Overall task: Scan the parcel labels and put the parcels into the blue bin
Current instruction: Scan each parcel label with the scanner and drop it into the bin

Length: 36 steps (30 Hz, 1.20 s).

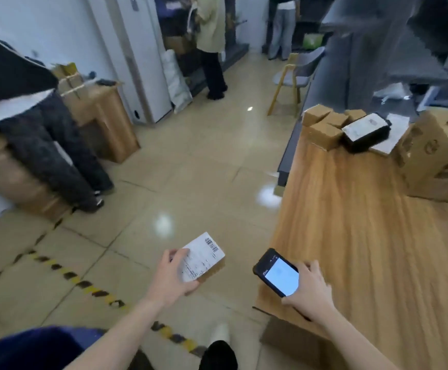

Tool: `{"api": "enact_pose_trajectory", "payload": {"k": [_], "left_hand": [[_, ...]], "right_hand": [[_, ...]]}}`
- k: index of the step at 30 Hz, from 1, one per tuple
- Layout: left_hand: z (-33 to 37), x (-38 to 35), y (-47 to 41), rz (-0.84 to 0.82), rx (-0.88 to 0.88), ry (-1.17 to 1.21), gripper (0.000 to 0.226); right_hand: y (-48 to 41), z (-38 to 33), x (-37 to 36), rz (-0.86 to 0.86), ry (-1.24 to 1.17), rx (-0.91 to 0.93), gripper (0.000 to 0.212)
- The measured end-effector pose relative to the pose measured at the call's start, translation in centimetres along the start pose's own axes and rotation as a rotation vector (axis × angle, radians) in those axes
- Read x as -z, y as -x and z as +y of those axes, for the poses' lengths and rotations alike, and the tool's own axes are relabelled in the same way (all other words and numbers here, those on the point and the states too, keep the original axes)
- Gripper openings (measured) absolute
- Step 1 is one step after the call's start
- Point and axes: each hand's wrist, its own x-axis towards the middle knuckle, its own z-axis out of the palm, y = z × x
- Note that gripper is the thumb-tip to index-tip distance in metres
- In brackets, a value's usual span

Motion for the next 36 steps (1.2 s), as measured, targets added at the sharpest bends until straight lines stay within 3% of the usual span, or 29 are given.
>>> {"api": "enact_pose_trajectory", "payload": {"k": [8,16,20,29,36], "left_hand": [[-11.4,6.5,17.1,0.217,0.420,-0.043,0.093],[-16.5,7.9,29.7,0.393,0.748,0.030,0.096],[-18.6,7.5,34.2,0.454,0.884,0.085,0.088],[-24.6,4.5,43.5,0.311,1.107,0.198,0.090],[-31.4,4.4,43.8,0.314,1.169,0.270,0.087]], "right_hand": [[3.3,-12.3,-7.6,-0.236,0.097,0.346,0.089],[7.9,-20.9,-15.0,-0.425,0.184,0.599,0.086],[10.6,-23.9,-18.4,-0.510,0.225,0.694,0.089],[18.1,-27.6,-26.4,-0.684,0.323,0.682,0.086],[21.5,-30.9,-33.2,-0.743,0.254,0.547,0.079]]}}
